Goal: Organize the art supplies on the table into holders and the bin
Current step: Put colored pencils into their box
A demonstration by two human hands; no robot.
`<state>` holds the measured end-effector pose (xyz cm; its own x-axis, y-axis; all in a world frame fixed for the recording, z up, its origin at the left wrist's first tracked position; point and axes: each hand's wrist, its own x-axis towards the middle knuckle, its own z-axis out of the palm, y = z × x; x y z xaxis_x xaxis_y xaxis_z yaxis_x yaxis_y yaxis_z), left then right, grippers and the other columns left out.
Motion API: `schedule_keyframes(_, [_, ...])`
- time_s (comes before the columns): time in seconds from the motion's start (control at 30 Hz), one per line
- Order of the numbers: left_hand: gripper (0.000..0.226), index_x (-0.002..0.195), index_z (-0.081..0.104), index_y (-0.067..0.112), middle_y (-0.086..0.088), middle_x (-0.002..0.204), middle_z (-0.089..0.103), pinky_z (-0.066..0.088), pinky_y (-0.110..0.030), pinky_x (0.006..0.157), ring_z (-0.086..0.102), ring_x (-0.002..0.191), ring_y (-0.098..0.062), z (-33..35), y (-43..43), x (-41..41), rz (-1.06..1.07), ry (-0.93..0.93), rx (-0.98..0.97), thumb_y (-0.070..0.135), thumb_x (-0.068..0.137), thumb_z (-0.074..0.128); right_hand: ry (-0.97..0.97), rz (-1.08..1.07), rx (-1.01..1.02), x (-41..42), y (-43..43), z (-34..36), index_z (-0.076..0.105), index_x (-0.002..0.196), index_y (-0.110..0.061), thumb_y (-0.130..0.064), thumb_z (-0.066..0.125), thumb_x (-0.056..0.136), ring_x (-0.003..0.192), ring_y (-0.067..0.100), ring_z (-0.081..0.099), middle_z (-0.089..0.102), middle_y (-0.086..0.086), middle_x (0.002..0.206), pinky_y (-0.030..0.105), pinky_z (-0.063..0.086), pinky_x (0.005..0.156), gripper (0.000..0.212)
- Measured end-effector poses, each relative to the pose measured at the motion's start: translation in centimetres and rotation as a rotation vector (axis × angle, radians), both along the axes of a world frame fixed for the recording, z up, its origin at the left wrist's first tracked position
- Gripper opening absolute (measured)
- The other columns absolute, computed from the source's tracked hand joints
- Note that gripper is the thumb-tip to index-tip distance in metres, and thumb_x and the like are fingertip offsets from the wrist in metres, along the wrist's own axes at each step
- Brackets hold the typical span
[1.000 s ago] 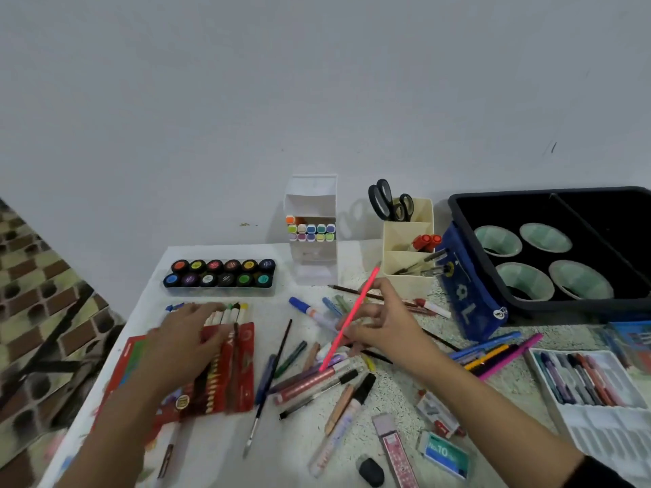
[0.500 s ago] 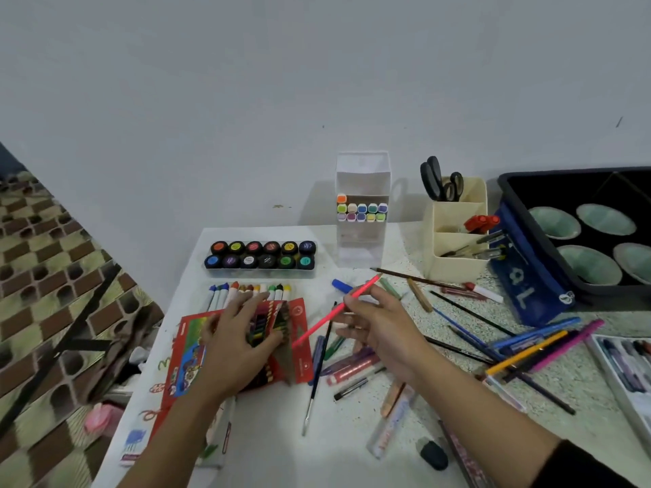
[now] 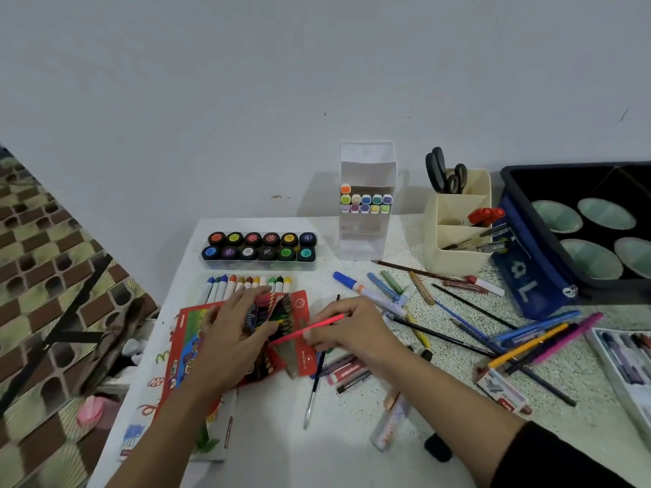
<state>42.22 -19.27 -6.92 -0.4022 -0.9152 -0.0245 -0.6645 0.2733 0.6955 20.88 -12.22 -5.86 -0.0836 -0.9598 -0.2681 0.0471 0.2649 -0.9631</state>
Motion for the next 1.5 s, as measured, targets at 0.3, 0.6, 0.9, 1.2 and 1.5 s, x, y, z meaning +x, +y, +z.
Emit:
schedule_keyframes(0.3, [0.048, 0.125, 0.045, 0.052, 0.024, 0.133, 0.041, 0.014, -0.052, 0.119, 0.037, 0.126, -0.003, -0.8, 0.1, -0.3, -0.020, -0.019, -0.132, 0.068, 0.081, 0.037, 0.981, 0.267, -0.447, 2.5, -1.1, -1.0, 0.080, 0.093, -0.021, -0.025, 0.073, 0.085, 0.080, 0.017, 0.059, 0.063, -0.005, 0.093, 0.034, 0.049, 0.065, 0.011])
schedule_keyframes(0.6, [0.046, 0.127, 0.045, 0.050, 0.015, 0.142, 0.042, 0.009, -0.050, 0.121, 0.034, 0.136, -0.010, -1.0, 0.1, -0.7, -0.036, -0.042, -0.113, 0.064, 0.085, 0.034, 0.955, 0.219, -0.514, 0.7, 0.0, -2.2, 0.079, 0.099, -0.014, -0.016, 0.072, 0.088, 0.097, 0.015, 0.053, 0.068, -0.001, 0.100, 0.021, 0.036, 0.084, 0.013])
schedule_keyframes(0.9, [0.038, 0.118, 0.043, 0.054, 0.020, 0.130, 0.042, 0.012, -0.055, 0.119, 0.038, 0.133, -0.010, -0.6, 0.5, -3.5, -0.042, -0.001, -0.090, 0.061, 0.083, 0.030, 0.969, 0.150, -0.511, 1.7, -0.4, -2.5, 0.075, 0.076, -0.015, -0.016, 0.076, 0.078, 0.069, 0.018, 0.059, 0.069, -0.001, 0.076, 0.036, 0.050, 0.064, 0.003])
schedule_keyframes(1.2, [0.053, 0.124, 0.051, 0.043, 0.024, 0.127, 0.037, 0.010, -0.050, 0.119, 0.030, 0.120, 0.004, -0.4, 0.8, -4.0, -0.024, -0.025, -0.131, 0.062, 0.081, 0.028, 0.947, 0.197, -0.466, -0.4, -0.4, -2.2, 0.077, 0.075, -0.021, -0.025, 0.078, 0.080, 0.078, 0.016, 0.054, 0.069, -0.007, 0.073, 0.039, 0.046, 0.075, 0.006])
schedule_keyframes(1.5, [0.037, 0.124, 0.043, 0.051, 0.011, 0.141, 0.042, 0.007, -0.049, 0.120, 0.031, 0.125, -0.002, -1.4, 0.5, -4.2, -0.035, -0.103, -0.161, 0.059, 0.088, 0.037, 0.994, -0.053, -0.325, -5.0, 2.7, 0.8, 0.075, 0.089, -0.021, -0.031, 0.067, 0.094, 0.066, 0.001, 0.059, 0.066, -0.013, 0.078, 0.014, 0.044, 0.064, 0.013])
